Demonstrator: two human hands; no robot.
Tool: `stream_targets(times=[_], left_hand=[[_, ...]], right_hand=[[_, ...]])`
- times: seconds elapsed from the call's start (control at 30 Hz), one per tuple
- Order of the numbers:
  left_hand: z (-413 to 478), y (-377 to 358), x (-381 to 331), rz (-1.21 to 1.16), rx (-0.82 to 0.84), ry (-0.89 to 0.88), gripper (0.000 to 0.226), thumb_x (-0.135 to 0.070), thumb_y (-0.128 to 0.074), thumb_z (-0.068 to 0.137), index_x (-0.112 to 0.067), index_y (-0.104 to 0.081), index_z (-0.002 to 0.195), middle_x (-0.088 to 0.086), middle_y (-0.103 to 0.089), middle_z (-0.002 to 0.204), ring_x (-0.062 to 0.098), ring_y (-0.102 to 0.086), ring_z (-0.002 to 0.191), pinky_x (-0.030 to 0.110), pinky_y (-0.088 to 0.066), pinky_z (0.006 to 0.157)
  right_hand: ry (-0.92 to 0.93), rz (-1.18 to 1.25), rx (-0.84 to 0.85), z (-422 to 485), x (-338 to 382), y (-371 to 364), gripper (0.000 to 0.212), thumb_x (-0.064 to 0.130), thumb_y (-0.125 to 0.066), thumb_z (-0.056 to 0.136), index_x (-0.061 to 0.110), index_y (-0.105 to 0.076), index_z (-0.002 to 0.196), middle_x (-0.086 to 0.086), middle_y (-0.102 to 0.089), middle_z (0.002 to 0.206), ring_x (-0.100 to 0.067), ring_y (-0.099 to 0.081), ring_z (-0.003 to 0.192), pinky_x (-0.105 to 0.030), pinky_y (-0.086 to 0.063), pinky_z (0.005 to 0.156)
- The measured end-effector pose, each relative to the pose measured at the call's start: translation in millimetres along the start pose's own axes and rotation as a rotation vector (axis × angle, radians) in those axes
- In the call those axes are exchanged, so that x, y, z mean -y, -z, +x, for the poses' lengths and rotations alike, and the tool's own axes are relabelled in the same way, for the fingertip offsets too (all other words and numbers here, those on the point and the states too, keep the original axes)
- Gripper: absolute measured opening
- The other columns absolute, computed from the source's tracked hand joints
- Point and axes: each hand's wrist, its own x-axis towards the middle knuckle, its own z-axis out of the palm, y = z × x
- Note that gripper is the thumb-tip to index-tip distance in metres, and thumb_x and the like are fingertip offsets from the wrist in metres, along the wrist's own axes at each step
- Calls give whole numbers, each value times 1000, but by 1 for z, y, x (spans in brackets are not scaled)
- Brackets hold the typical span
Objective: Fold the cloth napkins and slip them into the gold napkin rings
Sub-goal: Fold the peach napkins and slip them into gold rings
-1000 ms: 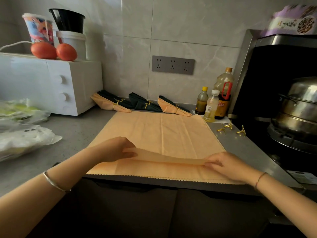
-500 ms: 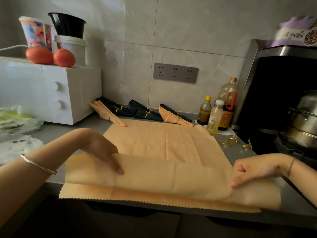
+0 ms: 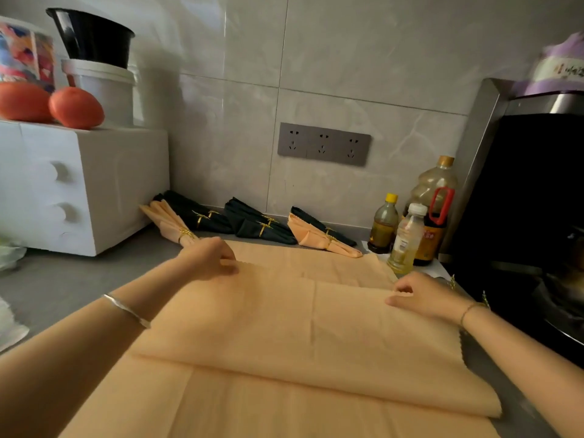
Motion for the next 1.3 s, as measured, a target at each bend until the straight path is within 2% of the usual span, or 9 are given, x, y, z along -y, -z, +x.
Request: stream_targets(times=[0.4,0.5,0.6,0.67,0.77,0.93,1.13,1.23,1.3], left_hand=[[88,-68,13,127,-151,210,32,-29,-60,92,-24,-58,124,1,-61,119,20,-59,104,35,-53,89],[82,-67,7,190,-191,158,47,-29,-63,90,-27,-47,134,0,-53,134,22,-50,121,38,-44,102],[55,-60,-5,203,-153,-44,55,-36,-61,90,-30,-39,141,-6,-44,144,16,-40,132,35,-33,111],[27,-50,-15,46,52,-162,52,-51,-53,89,-34,-43,137,-11,-44,143,9,-41,130,28,-32,110],[-20,-37,-29,-115,329,-225,86,-82,-35,58,-45,-40,136,-24,-37,143,-2,-34,132,17,-23,109],[-54,-52,-23,38,307,-345,76,-78,-35,74,-52,-20,143,-25,-19,153,-1,-21,140,15,-14,111],[-64,-60,-23,314,222,-406,97,-76,25,66,-43,-12,149,-13,-19,157,15,-26,143,25,-18,115],[-71,-54,-36,363,169,-380,49,-43,-13,102,-36,-9,151,-11,-19,158,16,-24,143,26,-21,113],[-81,-47,-49,368,152,-359,50,-33,-24,105,-35,-7,152,-9,-19,158,16,-23,144,28,-23,113]], right_hand=[[-91,-23,-171,94,-17,-35,18,31,-55,90,24,-56,73,1,-61,82,-17,-57,79,-26,-41,60],[-77,-45,-266,91,-16,-39,7,30,-59,89,30,-53,93,8,-58,105,-15,-54,97,-28,-45,78],[71,-61,-299,71,-4,-43,27,28,-58,91,31,-53,117,15,-49,123,-11,-49,114,-24,-40,94],[176,56,-248,47,14,-47,23,31,-57,92,33,-58,115,20,-52,120,0,-49,112,-17,-38,97],[336,205,-78,4,41,-57,29,45,-52,91,36,-61,117,27,-54,120,15,-45,112,-3,-30,97],[447,38,43,-34,61,-73,67,74,-31,80,44,-36,139,38,-27,138,26,-18,122,6,-7,97],[420,19,-56,-43,69,-81,86,78,-5,72,37,-44,137,25,-39,142,7,-32,130,3,-14,97],[383,21,-142,-48,68,-79,95,83,1,68,35,-52,132,24,-45,138,7,-39,127,1,-18,94],[392,73,-194,-58,65,-76,98,84,3,71,33,-60,125,23,-54,131,5,-46,121,-3,-26,91]])
